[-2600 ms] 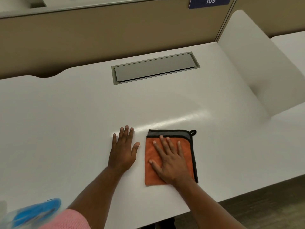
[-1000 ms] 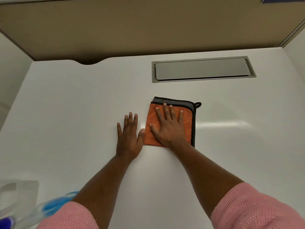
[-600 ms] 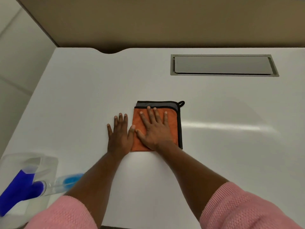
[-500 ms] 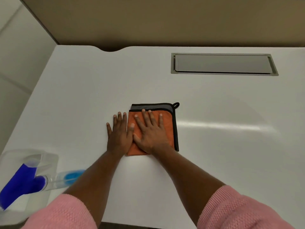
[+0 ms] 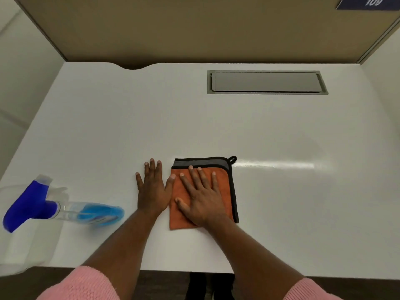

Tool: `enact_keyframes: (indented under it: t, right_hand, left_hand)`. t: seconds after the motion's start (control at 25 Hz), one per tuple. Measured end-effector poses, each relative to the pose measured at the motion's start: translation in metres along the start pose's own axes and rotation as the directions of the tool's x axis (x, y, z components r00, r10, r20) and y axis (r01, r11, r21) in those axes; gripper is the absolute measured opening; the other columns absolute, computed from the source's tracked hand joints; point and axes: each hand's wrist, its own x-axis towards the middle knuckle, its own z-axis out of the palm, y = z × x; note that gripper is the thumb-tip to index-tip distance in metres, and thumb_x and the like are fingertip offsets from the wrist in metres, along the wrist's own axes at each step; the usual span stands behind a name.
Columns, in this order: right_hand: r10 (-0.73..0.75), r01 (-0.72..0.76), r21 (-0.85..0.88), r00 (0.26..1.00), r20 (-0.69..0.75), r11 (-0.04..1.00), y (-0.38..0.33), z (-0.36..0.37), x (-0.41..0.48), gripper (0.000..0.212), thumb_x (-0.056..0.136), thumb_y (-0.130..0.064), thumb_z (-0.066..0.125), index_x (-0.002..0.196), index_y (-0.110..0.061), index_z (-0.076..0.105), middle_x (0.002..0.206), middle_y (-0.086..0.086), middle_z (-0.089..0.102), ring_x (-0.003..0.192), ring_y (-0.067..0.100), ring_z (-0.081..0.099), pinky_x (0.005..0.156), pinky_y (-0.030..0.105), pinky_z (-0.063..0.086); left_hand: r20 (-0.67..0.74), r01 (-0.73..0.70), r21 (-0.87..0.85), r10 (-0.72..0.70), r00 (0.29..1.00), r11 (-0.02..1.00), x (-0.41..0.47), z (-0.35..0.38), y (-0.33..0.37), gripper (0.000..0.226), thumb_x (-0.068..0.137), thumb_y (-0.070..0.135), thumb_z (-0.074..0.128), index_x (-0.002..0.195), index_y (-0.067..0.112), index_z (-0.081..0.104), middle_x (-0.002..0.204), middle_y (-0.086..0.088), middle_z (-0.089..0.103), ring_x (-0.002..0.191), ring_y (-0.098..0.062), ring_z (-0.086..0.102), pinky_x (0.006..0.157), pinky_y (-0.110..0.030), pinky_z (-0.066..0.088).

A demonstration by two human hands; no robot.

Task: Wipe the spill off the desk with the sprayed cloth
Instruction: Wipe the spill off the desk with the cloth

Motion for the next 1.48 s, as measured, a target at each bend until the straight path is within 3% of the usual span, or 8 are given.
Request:
enact_keyframes:
  t: [0.12, 0.28, 0.44, 0.64, 0.8, 1.0, 1.24, 1.48]
  right_hand:
    - [0.050, -0.050, 0.014, 0.999, -0.010, 0.999, 0.022, -0.008, -0.025, 0.079, 0.098, -0.073, 0.022, 0.163, -0.038, -0.003, 0.173, -0.003, -0.013, 0.158, 0.018, -0.018, 0.126, 0.055, -0.010]
    - [0.310, -0.266, 0.220, 0.929, -0.200, 0.939, 0.049, -0.019, -0.049, 0.078, 0.097, -0.063, 0.041, 0.163, -0.029, 0.018, 0.174, 0.002, 0.007, 0.159, 0.024, 0.009, 0.129, 0.048, 0.008]
    - [0.671, -0.555, 0.437, 0.722, -0.171, 0.708, 0.065, -0.051, -0.059, 0.081, 0.090, -0.045, 0.058, 0.158, -0.016, 0.027, 0.153, 0.011, 0.046, 0.140, 0.032, 0.044, 0.117, 0.048, 0.033]
    - [0.766, -0.550, 0.720, 0.641, 0.040, 0.423, 0.059, -0.062, -0.048, 0.076, 0.077, -0.022, 0.057, 0.149, -0.021, 0.032, 0.114, 0.003, 0.068, 0.113, 0.032, 0.064, 0.099, 0.046, 0.051]
    - [0.741, -0.474, 0.841, 0.656, 0.142, 0.259, 0.061, -0.078, -0.044, 0.072, 0.084, -0.013, 0.062, 0.150, -0.021, 0.034, 0.108, -0.007, 0.063, 0.108, 0.023, 0.062, 0.098, 0.040, 0.050]
    - [0.703, -0.355, 0.902, 0.706, 0.086, 0.246, 0.068, -0.113, -0.027, 0.083, 0.081, -0.002, 0.065, 0.155, -0.023, 0.033, 0.136, 0.000, 0.060, 0.109, 0.020, 0.063, 0.105, 0.041, 0.051]
    - [0.672, -0.092, 0.928, 0.715, -0.191, 0.361, 0.066, -0.169, 0.002, 0.078, 0.082, -0.015, 0.081, 0.149, -0.025, 0.042, 0.116, -0.003, 0.066, 0.094, 0.012, 0.067, 0.088, 0.032, 0.057]
    - [0.634, -0.135, 0.890, 0.748, -0.197, 0.436, 0.065, -0.133, -0.032, 0.069, 0.082, -0.007, 0.068, 0.142, -0.035, 0.049, 0.112, -0.018, 0.063, 0.086, 0.011, 0.067, 0.079, 0.024, 0.054]
  left_hand:
    - [-0.032, -0.089, -0.014, 0.088, 0.996, 0.996, -0.016, 0.005, 0.012, 0.078, 0.096, 0.065, 0.024, 0.157, 0.018, 0.033, 0.170, -0.007, 0.018, 0.159, -0.022, 0.007, 0.125, -0.047, -0.005]
    - [-0.150, -0.171, -0.056, 0.161, 0.975, 0.984, -0.029, 0.003, 0.033, 0.061, 0.089, 0.064, 0.046, 0.120, 0.017, 0.069, 0.127, -0.005, 0.065, 0.123, -0.027, 0.057, 0.108, -0.045, 0.035]
    - [-0.063, -0.076, -0.145, 0.068, 0.996, 0.987, -0.030, -0.005, 0.059, 0.036, 0.090, 0.053, 0.062, 0.103, 0.022, 0.072, 0.104, 0.002, 0.068, 0.102, -0.023, 0.062, 0.093, -0.040, 0.038]
    - [0.109, 0.101, -0.378, -0.065, 0.992, 0.920, -0.026, -0.016, 0.082, 0.012, 0.087, 0.026, 0.064, 0.085, 0.016, 0.060, 0.081, 0.001, 0.066, 0.085, -0.029, 0.063, 0.082, -0.037, 0.044]
    - [0.151, 0.191, -0.567, -0.126, 0.980, 0.801, -0.024, -0.030, 0.086, 0.019, 0.081, 0.016, 0.071, 0.097, 0.016, 0.061, 0.085, 0.002, 0.066, 0.082, -0.021, 0.063, 0.068, -0.029, 0.047]
    - [0.171, 0.223, -0.700, -0.144, 0.975, 0.678, -0.011, -0.060, 0.088, 0.043, 0.068, 0.017, 0.080, 0.107, 0.023, 0.063, 0.096, -0.007, 0.073, 0.091, -0.027, 0.071, 0.083, -0.039, 0.058]
    - [0.017, 0.070, -0.857, -0.106, 0.994, 0.510, 0.008, -0.111, 0.104, 0.048, 0.074, -0.005, 0.076, 0.118, 0.011, 0.064, 0.092, -0.008, 0.076, 0.082, -0.021, 0.071, 0.077, -0.029, 0.054]
    - [0.045, 0.057, -0.719, -0.035, 0.998, 0.693, -0.011, -0.087, 0.083, 0.040, 0.072, -0.002, 0.077, 0.103, 0.020, 0.068, 0.083, 0.002, 0.075, 0.086, -0.026, 0.074, 0.079, -0.033, 0.056]
